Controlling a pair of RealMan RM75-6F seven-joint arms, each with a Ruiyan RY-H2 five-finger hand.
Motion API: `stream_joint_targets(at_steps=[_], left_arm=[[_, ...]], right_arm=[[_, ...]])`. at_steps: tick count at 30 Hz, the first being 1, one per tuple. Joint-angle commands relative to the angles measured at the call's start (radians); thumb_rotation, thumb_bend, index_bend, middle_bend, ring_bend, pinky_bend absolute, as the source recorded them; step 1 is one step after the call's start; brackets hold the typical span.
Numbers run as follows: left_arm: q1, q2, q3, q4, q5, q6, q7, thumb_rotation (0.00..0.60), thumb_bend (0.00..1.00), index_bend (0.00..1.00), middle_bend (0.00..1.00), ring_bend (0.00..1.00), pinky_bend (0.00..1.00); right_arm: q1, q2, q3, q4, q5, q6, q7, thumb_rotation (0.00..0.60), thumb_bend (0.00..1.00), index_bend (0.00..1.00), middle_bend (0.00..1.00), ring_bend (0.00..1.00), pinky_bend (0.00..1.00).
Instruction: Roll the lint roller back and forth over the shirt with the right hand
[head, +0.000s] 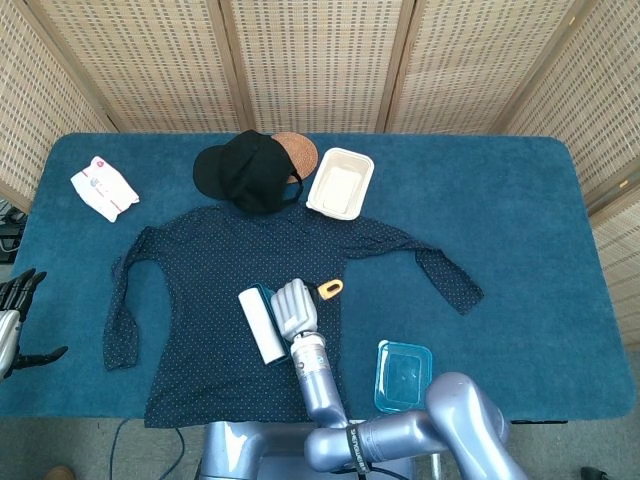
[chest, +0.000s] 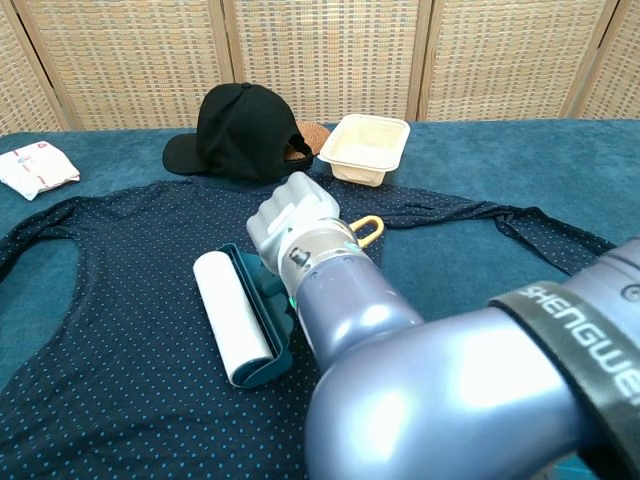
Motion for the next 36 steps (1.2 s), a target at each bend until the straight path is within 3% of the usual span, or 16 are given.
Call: stream_joint_targets(at_steps=[1, 6, 18, 26, 28, 30, 32, 36], left_arm=[[-0.001, 0.0, 0.0, 0.002, -0.002, -0.002, -0.002, 0.6, 0.0, 0.0, 0.0, 0.0, 0.0], [-0.003, -0.002, -0.001, 0.008, -0.009, -0.009, -0.003, 0.6, 0.0, 0.0, 0.0, 0.0, 0.0], [-0.01, -0.017, -0.003, 0.01, -0.029, -0.018, 0.034, 0.6, 0.0, 0.0, 0.0, 0.0, 0.0], [-0.011, -0.024, -0.002, 0.004, -0.032, -0.013, 0.057, 0.6, 0.0, 0.0, 0.0, 0.0, 0.0], [-0.01, -0.022, -0.002, 0.001, -0.031, -0.01, 0.056, 0.6, 0.0, 0.0, 0.0, 0.0, 0.0], [-0.008, -0.02, -0.001, 0.0, -0.027, -0.006, 0.053, 0.6, 0.0, 0.0, 0.0, 0.0, 0.0], [-0.005, -0.016, 0.0, -0.002, -0.02, -0.002, 0.043, 0.6, 0.0, 0.0, 0.0, 0.0, 0.0], [0.001, -0.006, 0.002, -0.005, -0.007, 0.007, 0.024, 0.6, 0.0, 0.0, 0.0, 0.0, 0.0]], right_arm=[[0.003, -0.008, 0.004, 0.011, 0.002, -0.001, -0.012, 0.6, 0.85, 0.74, 1.0, 1.0, 1.0], [-0.017, 0.01, -0.005, 0.029, 0.008, -0.001, -0.033, 0.6, 0.85, 0.74, 1.0, 1.0, 1.0], [-0.119, 0.162, -0.044, 0.041, 0.025, -0.011, -0.034, 0.6, 0.84, 0.74, 1.0, 1.0, 1.0], [-0.154, 0.222, -0.059, -0.027, 0.011, -0.018, -0.014, 0.6, 0.81, 0.71, 1.0, 1.0, 1.0], [-0.157, 0.225, -0.056, -0.041, 0.01, -0.013, -0.01, 0.6, 0.66, 0.56, 1.0, 1.0, 1.0], [-0.159, 0.232, -0.053, -0.061, 0.011, -0.002, -0.01, 0.6, 0.25, 0.17, 1.0, 1.0, 1.0], [-0.172, 0.255, -0.049, -0.109, -0.024, 0.014, 0.03, 0.6, 0.02, 0.0, 1.0, 1.0, 1.0], [-0.208, 0.32, -0.066, -0.204, -0.095, 0.05, 0.096, 0.6, 0.0, 0.0, 1.0, 1.0, 1.0]])
